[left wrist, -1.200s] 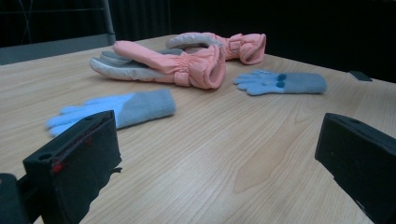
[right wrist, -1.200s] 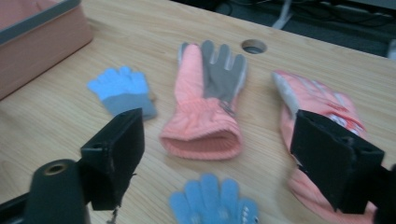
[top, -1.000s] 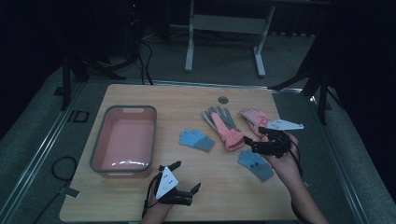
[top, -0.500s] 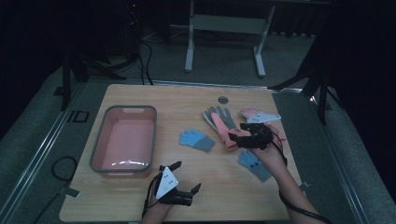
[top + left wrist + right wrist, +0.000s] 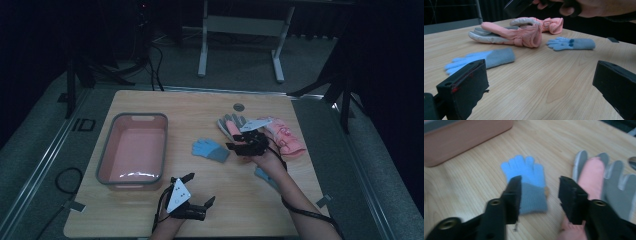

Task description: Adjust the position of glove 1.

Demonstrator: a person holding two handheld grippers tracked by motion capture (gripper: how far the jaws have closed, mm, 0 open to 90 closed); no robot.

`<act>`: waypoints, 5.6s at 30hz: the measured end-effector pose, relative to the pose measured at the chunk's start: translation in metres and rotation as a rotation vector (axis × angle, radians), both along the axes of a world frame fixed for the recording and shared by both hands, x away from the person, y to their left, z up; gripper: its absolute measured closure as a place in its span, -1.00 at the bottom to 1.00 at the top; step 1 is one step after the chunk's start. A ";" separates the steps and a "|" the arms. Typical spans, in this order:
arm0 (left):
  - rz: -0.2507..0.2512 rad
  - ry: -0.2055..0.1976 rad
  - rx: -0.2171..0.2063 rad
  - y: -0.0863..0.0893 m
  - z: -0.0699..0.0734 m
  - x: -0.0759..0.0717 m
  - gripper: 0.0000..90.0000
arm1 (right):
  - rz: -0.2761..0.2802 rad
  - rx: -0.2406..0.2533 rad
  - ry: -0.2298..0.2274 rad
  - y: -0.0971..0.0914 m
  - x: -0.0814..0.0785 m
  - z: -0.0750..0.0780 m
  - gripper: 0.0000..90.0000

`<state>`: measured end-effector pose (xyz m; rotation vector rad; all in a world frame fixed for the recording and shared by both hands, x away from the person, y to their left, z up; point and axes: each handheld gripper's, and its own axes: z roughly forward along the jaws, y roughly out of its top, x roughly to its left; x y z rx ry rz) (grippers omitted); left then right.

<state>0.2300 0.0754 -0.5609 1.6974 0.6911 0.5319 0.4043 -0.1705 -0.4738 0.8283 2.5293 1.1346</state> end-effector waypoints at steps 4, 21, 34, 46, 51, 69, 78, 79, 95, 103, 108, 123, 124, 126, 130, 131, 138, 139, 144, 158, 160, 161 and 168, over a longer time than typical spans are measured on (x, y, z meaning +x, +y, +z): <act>-0.001 0.001 0.001 0.000 0.000 0.000 -1.00 | 0.041 -0.014 0.034 0.019 0.008 -0.013 0.28; -0.010 0.004 -0.008 0.001 0.000 0.000 -1.00 | 0.079 -0.187 0.112 0.068 0.036 -0.064 0.38; -0.001 0.005 -0.019 0.002 0.000 0.000 -1.00 | -0.098 -0.070 0.132 0.062 0.020 -0.057 0.95; 0.007 0.003 -0.026 0.002 0.000 -0.001 -1.00 | -0.345 0.104 0.057 0.033 -0.056 0.001 0.96; 0.009 0.001 -0.027 0.002 -0.001 -0.001 -1.00 | -0.469 0.143 0.065 0.019 -0.085 -0.005 0.96; -0.006 -0.005 -0.015 0.000 0.000 -0.001 -1.00 | -0.725 0.189 0.212 0.006 -0.106 -0.078 0.93; -0.009 -0.004 -0.015 0.000 0.000 -0.001 -1.00 | -0.617 0.169 0.115 -0.005 -0.105 -0.056 0.56; -0.009 -0.005 -0.017 0.000 0.000 -0.001 -1.00 | -0.578 0.167 0.078 -0.009 -0.104 -0.050 0.54; -0.014 0.002 -0.017 0.000 0.000 0.000 -1.00 | -0.019 -0.016 0.004 -0.025 -0.069 -0.070 0.51; -0.018 0.001 -0.017 0.000 0.000 0.000 -1.00 | -0.067 0.026 0.046 -0.019 -0.072 -0.082 0.88; -0.014 0.002 -0.024 0.001 0.000 0.000 -1.00 | -0.183 0.024 0.031 -0.009 -0.082 -0.072 0.95; -0.022 0.002 -0.018 0.000 0.000 0.000 -1.00 | -0.389 0.057 0.062 -0.015 -0.121 -0.081 0.91; -0.021 0.002 -0.019 0.000 0.000 0.000 -1.00 | -0.389 0.056 0.059 -0.015 -0.121 -0.081 0.89; -0.021 0.002 -0.019 0.000 0.000 0.000 -1.00 | -0.378 0.062 0.058 -0.017 -0.121 -0.078 0.71; -0.023 0.001 -0.017 0.000 0.000 0.000 -1.00 | -0.337 0.115 0.027 -0.027 -0.120 -0.065 0.62; -0.024 0.002 -0.017 0.000 0.000 0.000 -1.00 | -0.317 0.127 0.006 -0.033 -0.119 -0.060 0.61; -0.022 0.002 -0.019 0.000 0.000 0.000 -1.00 | -0.189 0.065 -0.074 -0.095 -0.096 -0.034 0.60; -0.019 0.002 -0.020 0.000 0.000 0.000 -1.00 | -0.189 0.041 -0.073 -0.104 -0.093 -0.033 0.59; -0.009 0.005 -0.027 0.000 0.000 0.000 -1.00 | -0.139 -0.038 -0.006 -0.139 -0.082 -0.048 0.52; -0.002 0.005 -0.027 0.000 0.000 0.000 -1.00 | -0.200 0.018 0.010 -0.156 -0.084 -0.082 0.83; -0.002 0.004 -0.027 0.000 0.000 0.000 -1.00 | -0.240 0.024 -0.002 -0.154 -0.087 -0.083 0.87; -0.002 0.005 -0.027 0.000 0.000 0.000 -1.00 | -0.259 0.016 -0.004 -0.152 -0.089 -0.082 0.89; -0.003 0.004 -0.029 0.000 0.000 0.000 -1.00 | -0.342 0.031 0.005 -0.137 -0.103 -0.067 0.93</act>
